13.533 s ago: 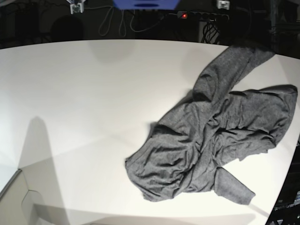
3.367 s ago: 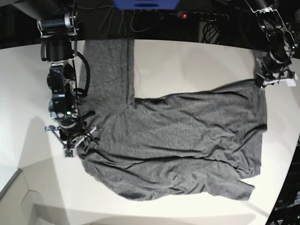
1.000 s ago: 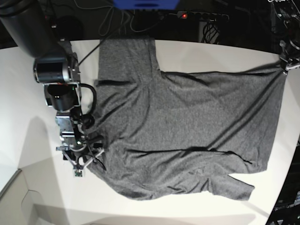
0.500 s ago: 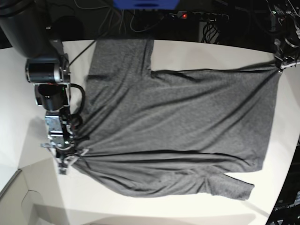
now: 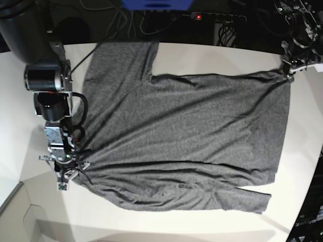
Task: Layout the t-shirt on the table in an organized manner, then fold the t-shirt properly
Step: 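Hold the shirt with both grippers and stretch it flat across the table, then release the left gripper and move it down to the shirt's side edge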
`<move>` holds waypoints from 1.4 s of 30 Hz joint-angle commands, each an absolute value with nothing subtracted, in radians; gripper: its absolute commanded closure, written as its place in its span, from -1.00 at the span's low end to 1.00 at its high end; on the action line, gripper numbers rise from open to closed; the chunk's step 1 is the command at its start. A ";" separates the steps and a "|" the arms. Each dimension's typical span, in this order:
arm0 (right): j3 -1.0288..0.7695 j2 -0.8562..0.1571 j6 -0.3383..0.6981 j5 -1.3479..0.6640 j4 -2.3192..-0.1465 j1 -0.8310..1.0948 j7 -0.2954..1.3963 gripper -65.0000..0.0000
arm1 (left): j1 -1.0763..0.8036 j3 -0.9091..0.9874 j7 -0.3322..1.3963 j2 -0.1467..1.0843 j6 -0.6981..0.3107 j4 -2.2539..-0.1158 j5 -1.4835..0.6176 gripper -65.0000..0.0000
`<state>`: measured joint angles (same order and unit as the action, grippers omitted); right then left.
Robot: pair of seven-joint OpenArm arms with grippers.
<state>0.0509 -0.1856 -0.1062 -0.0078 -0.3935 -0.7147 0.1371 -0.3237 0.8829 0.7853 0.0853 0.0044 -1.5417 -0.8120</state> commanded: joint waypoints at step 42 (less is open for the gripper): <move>0.050 -0.154 -0.127 -0.005 -0.406 -0.753 0.143 0.98 | 0.268 0.862 0.903 0.289 0.004 -1.282 -0.673 0.14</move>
